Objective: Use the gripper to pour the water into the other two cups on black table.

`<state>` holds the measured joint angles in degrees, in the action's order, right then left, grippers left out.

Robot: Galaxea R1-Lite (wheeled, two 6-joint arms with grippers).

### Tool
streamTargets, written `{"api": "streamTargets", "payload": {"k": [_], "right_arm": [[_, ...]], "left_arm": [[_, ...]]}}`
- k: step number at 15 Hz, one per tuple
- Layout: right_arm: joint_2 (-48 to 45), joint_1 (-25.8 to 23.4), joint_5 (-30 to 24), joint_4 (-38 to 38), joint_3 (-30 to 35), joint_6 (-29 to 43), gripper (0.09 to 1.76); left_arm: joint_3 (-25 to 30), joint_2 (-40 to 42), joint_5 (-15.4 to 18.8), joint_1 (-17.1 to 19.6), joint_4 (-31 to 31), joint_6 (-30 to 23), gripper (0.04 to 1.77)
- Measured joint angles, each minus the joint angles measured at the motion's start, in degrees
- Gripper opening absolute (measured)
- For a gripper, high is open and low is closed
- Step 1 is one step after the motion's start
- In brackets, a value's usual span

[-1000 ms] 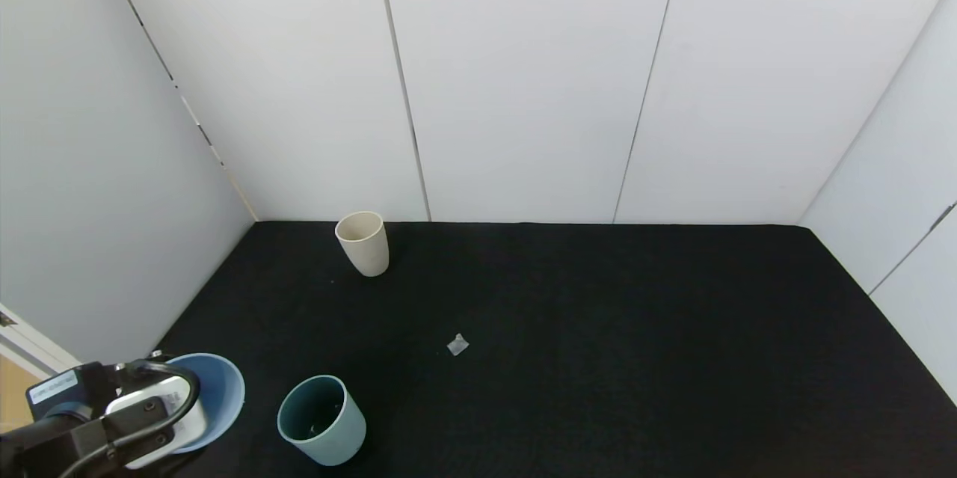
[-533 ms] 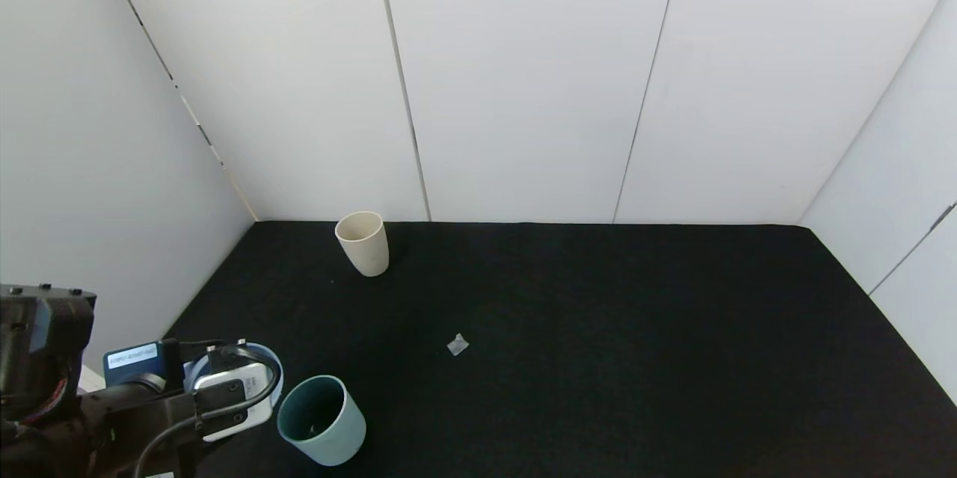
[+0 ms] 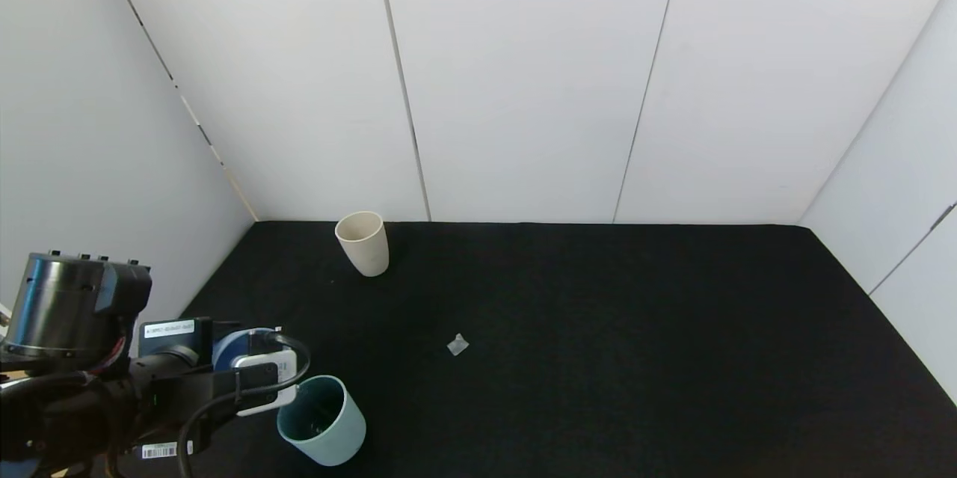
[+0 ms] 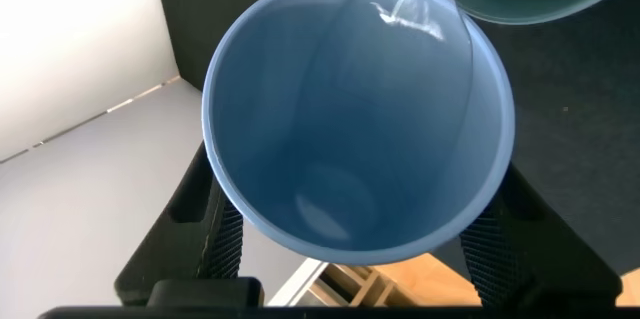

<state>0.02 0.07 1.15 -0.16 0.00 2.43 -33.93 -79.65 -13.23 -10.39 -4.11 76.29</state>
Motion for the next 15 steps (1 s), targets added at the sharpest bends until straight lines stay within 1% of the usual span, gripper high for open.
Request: {"api": "streamTargets", "payload": {"k": [4, 10, 13, 15], "right_arm": [[0.0, 0.0, 0.0, 0.0, 0.0, 0.0, 1.71], [0.0, 0.0, 0.0, 0.0, 0.0, 0.0, 1.71], [0.0, 0.0, 0.0, 0.0, 0.0, 0.0, 1.71], [0.0, 0.0, 0.0, 0.0, 0.0, 0.0, 1.71]], "left_arm": [[-1.5, -1.7, -0.9, -0.1, 0.0, 1.9, 1.22], [-2.0, -2.1, -0.6, -0.1, 0.2, 2.5, 1.22], [-1.1, -1.5, 0.9, 0.0, 0.1, 1.7, 1.22], [-0.7, -1.0, 3.7, 0.7, 0.1, 0.2, 1.22]]}}
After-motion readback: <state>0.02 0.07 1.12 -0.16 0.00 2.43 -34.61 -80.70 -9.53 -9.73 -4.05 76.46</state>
